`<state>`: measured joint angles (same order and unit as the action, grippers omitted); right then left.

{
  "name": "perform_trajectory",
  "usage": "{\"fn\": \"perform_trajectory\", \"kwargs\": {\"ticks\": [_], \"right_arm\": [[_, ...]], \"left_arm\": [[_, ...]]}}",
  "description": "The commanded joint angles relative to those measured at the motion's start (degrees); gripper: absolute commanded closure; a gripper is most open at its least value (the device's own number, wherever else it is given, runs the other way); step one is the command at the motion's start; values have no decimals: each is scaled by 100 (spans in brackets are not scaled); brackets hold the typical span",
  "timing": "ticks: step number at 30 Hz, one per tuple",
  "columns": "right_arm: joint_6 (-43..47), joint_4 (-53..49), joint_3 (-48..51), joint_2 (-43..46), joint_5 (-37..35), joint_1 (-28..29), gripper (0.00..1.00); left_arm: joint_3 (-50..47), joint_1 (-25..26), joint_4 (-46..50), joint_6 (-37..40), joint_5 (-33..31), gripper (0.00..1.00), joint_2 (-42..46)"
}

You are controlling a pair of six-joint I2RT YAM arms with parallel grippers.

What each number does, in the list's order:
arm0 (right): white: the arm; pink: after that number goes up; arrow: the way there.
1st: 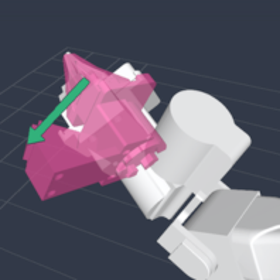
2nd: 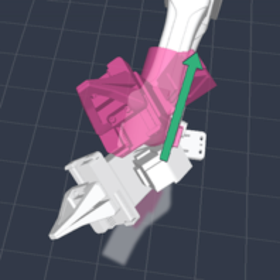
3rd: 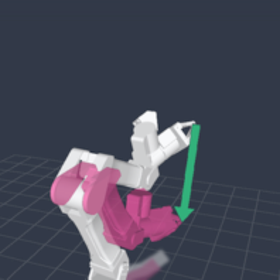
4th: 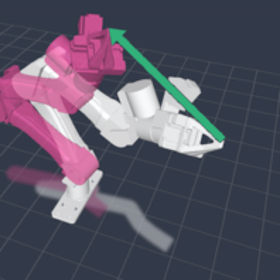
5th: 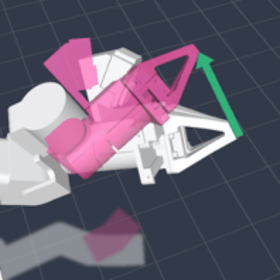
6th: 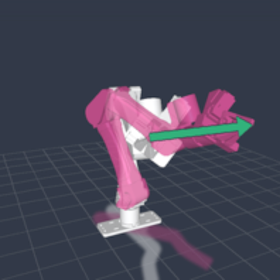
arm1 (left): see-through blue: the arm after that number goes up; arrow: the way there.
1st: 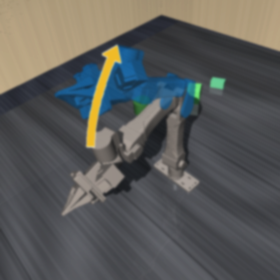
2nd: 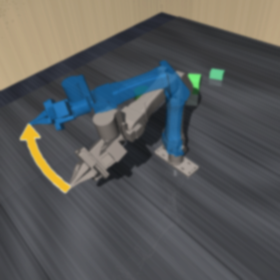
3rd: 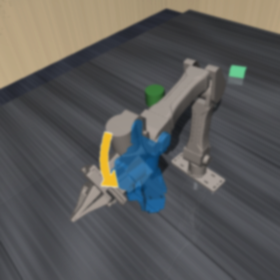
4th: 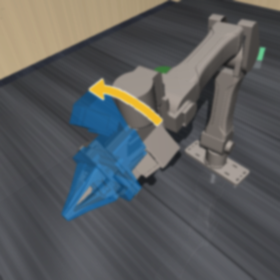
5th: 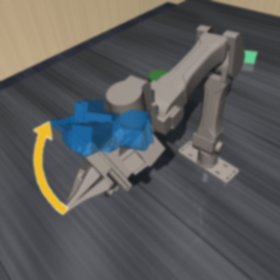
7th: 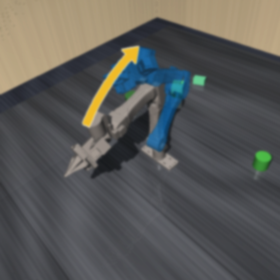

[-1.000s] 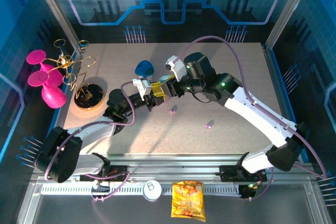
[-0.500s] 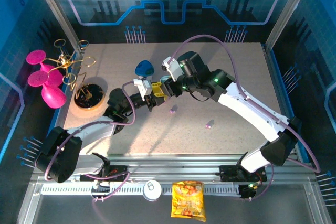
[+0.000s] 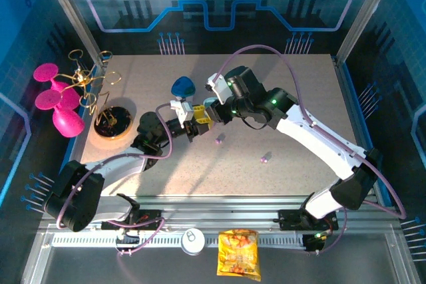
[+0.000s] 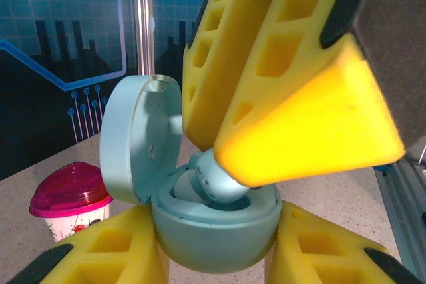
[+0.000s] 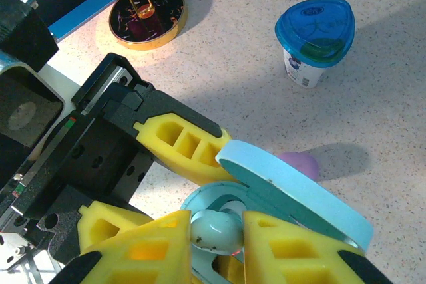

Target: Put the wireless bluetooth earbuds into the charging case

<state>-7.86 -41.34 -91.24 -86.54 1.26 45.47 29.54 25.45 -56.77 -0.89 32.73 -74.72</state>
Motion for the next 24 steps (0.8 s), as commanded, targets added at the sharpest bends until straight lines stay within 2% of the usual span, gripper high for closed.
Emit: {"fn": "perform_trajectory", "kwargs": {"ticks": [1, 6, 13, 18, 24], "right_arm": [[9, -195, -111, 56, -290, 47, 82], [-106, -13, 3, 199, -268, 36, 84], [-482, 441, 192, 285, 432, -54, 82], [-522, 342, 212, 313, 300, -102, 81], [-262, 234, 257, 331, 259, -96, 73]], "left_arm": [[149, 47, -170, 141, 6, 78, 168], [149, 56, -167, 141, 20, 78, 151], [149, 83, -197, 150, 26, 78, 109], [113, 77, -150, 198, 7, 78, 185], [112, 91, -147, 209, 14, 78, 194]]}}
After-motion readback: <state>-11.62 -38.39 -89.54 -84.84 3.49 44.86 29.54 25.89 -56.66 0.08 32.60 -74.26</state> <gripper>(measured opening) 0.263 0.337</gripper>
